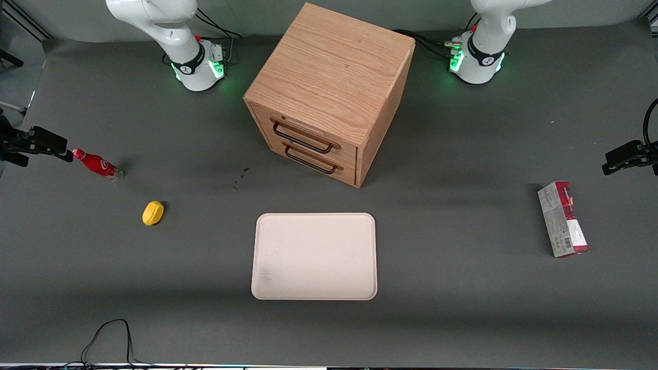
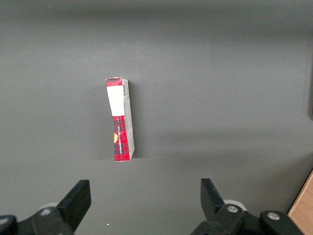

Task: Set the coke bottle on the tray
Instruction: 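Move the right gripper over the red Coca-Cola bottle lying on the table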

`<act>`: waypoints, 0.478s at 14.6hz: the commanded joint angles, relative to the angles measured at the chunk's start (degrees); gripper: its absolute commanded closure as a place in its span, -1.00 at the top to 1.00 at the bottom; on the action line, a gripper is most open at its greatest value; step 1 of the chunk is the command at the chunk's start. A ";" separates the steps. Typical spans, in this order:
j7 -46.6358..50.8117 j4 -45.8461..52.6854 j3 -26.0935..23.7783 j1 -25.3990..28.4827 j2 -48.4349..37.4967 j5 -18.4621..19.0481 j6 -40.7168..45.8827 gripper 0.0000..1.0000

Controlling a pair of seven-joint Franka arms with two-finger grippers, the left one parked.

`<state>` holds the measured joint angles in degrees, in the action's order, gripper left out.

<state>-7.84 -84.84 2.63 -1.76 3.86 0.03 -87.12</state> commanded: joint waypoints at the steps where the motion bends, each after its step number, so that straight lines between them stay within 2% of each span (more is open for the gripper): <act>1: 1.42 -0.24 0.80 0.88 -0.70 -0.82 0.64 1.00; 7: -0.25 -0.50 1.32 0.53 -1.05 -0.56 2.12 1.00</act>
<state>-7.76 -84.82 2.70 -1.76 3.85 0.03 -86.66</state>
